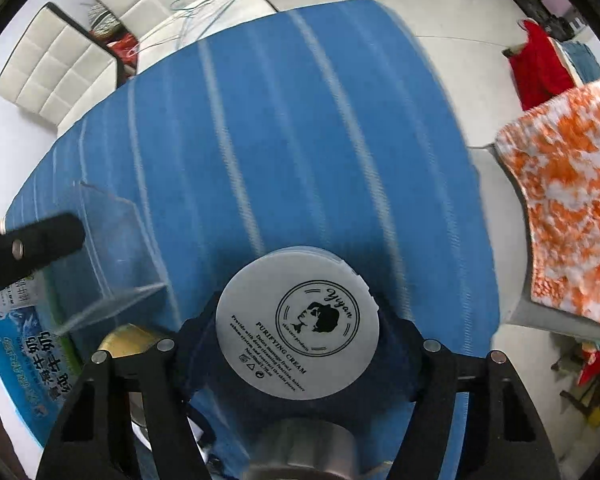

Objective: Organize rigid objects
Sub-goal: 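Grasp the clear plastic cube box with the left tool while the right tool grasps the white cream jar, then lower the clear box and cream jar into the blue box while opening both tools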

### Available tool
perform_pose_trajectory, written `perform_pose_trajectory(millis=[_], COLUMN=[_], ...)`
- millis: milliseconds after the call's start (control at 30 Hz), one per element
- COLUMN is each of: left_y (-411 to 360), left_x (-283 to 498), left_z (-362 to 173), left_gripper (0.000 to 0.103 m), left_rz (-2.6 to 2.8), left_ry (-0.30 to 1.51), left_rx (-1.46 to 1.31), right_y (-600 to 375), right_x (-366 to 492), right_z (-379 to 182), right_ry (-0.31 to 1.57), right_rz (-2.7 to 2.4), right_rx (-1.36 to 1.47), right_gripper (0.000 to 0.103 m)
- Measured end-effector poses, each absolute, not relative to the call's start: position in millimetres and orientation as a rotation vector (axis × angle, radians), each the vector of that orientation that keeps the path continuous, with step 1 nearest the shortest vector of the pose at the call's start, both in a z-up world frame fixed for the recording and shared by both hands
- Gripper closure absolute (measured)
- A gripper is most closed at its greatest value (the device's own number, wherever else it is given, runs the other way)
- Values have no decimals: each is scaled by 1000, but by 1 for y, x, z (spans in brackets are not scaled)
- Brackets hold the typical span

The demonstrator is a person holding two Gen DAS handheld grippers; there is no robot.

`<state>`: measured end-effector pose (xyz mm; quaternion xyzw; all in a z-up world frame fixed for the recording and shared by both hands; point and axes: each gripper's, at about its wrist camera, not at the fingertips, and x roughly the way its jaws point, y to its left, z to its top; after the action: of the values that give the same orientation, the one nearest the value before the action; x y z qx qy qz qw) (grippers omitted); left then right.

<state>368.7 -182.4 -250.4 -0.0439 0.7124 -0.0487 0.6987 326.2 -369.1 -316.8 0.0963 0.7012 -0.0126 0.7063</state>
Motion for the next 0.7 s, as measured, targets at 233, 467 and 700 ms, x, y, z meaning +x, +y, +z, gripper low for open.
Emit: perform_pose_trajectory(millis=[233,467,700], left_y=[-196,-209,-212], left_x=[386,396,382], left_z=[-258,-279,-293], left_gripper=[12,13,36], left_rz=[-134,-128,-143], left_ry=[1625,1670,1647], left_rx=[-173,-94,-15], right_y=[-391,-385,-376], right_x=[317,317,313], right_z=[-313,-316,-310], right_ry=[1569,1552,1527], right_rz=[-32,-76,-114], right_rx=[237,242,209], right_gripper=[31,30,32])
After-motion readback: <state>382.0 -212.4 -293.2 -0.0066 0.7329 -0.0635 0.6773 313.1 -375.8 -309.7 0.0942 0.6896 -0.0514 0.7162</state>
